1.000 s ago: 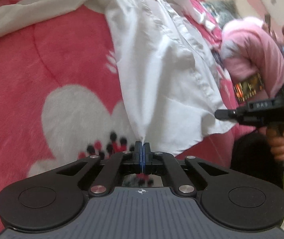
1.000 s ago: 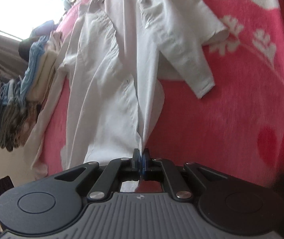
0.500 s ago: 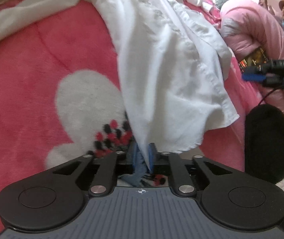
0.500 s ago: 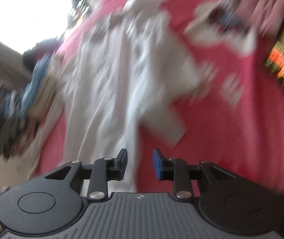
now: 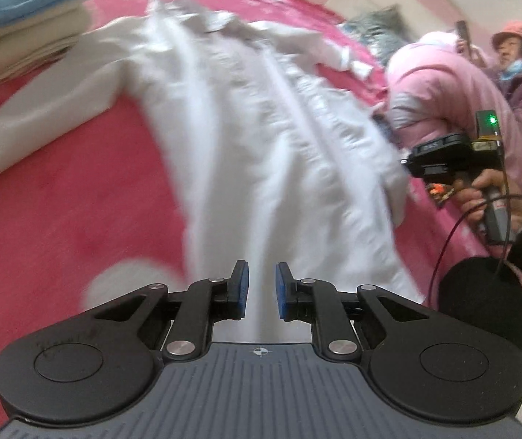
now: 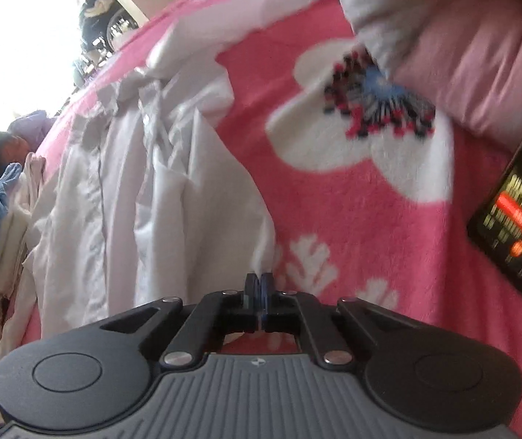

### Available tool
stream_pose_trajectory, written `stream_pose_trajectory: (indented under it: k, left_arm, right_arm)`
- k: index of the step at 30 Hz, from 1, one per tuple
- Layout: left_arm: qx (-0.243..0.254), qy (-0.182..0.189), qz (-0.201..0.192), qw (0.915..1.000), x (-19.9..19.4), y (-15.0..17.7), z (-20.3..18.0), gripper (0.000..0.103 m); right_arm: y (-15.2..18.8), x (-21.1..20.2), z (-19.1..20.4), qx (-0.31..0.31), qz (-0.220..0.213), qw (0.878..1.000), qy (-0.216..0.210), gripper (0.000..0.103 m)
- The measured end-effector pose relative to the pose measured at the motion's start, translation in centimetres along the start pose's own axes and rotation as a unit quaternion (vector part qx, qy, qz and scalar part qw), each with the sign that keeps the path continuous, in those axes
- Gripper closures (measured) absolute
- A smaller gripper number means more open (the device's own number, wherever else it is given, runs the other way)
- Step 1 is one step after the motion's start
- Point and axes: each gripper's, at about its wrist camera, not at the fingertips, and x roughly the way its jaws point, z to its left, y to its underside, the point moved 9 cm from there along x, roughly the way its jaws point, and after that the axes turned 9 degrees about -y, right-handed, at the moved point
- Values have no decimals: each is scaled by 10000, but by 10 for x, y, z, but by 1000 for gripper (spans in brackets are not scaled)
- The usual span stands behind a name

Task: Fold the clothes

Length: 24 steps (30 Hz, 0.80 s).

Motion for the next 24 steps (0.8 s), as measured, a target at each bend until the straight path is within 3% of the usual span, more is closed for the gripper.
stream_pose_trajectory:
  k: [3, 8, 12, 16, 18, 24]
  left_arm:
    - [355, 292, -10, 9989, 26, -12, -31, 88]
    - [1000, 128, 502, 9936, 62, -5, -59, 88]
    - [1085, 80, 623, 9921, 68, 2, -60, 88]
    - [1035, 42, 685, 9923, 68, 7, -55, 88]
    - [1057, 34, 683, 9920, 68, 7, -54, 88]
    - [1048, 13, 605, 9926, 65, 6, -49, 88]
  right_arm:
    - [-16, -14, 4, -216, -179, 9993, 264, 102]
    - [-48, -37, -15, -558, -300, 9910, 1178, 102]
    - [-64, -39, -29, -1158, -265, 9717, 2044, 101]
    - [-65, -31, -43, -1475, -164, 9531, 2637, 100]
    - [-63, -36, -43, -1445, -272, 9533, 2638, 98]
    - [-36, -80, -36, -654, -514, 9790, 1859, 94]
